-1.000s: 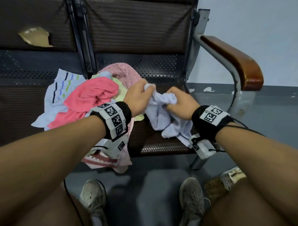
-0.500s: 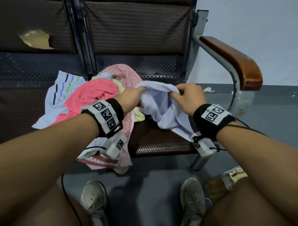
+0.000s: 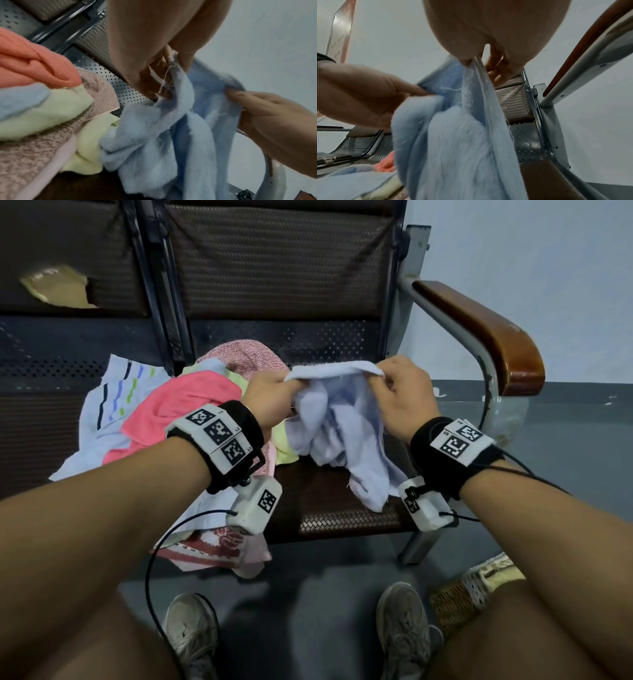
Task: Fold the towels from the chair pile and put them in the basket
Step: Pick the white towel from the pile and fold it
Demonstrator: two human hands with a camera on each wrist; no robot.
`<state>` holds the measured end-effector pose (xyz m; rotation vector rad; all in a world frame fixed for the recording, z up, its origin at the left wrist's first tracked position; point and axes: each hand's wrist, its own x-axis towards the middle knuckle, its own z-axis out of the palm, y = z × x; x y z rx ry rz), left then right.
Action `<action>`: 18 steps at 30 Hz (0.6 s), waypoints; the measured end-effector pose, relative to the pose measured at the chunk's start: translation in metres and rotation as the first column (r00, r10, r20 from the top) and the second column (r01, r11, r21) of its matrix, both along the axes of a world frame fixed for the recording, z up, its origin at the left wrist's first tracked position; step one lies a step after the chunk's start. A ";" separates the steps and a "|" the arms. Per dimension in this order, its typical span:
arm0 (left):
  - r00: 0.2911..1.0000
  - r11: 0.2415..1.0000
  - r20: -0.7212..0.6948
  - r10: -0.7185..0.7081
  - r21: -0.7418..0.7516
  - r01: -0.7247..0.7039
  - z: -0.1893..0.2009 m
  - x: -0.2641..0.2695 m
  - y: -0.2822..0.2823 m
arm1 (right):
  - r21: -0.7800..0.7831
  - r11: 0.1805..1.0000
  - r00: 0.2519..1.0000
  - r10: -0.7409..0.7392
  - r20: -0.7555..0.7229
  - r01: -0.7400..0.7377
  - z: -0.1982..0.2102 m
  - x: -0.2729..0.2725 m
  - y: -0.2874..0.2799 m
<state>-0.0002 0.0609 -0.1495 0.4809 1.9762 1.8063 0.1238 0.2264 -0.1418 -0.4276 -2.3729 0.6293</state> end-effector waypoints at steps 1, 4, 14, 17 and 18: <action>1.000 0.999 -0.018 -0.002 -0.043 0.001 -0.003 -0.003 -0.002 | 0.010 1.000 1.000 -0.002 -0.014 0.002 0.002 0.001 0.000; 0.995 0.957 -0.100 -0.016 -0.289 -0.013 -0.012 -0.015 -0.007 | -0.048 0.995 0.994 0.080 -0.072 -0.084 0.006 0.007 -0.004; 0.958 0.996 0.286 0.004 -0.082 0.021 0.004 0.006 0.003 | -0.121 0.939 0.775 0.335 0.536 -0.322 -0.001 0.008 -0.050; 0.956 0.991 0.284 -0.072 0.128 0.036 0.015 0.022 0.013 | -0.140 0.978 0.849 0.203 0.487 -0.153 -0.008 -0.001 -0.050; 0.956 0.985 0.284 -0.077 0.169 0.030 0.017 0.025 0.014 | -0.167 0.981 0.871 0.170 0.461 -0.103 -0.009 -0.004 -0.048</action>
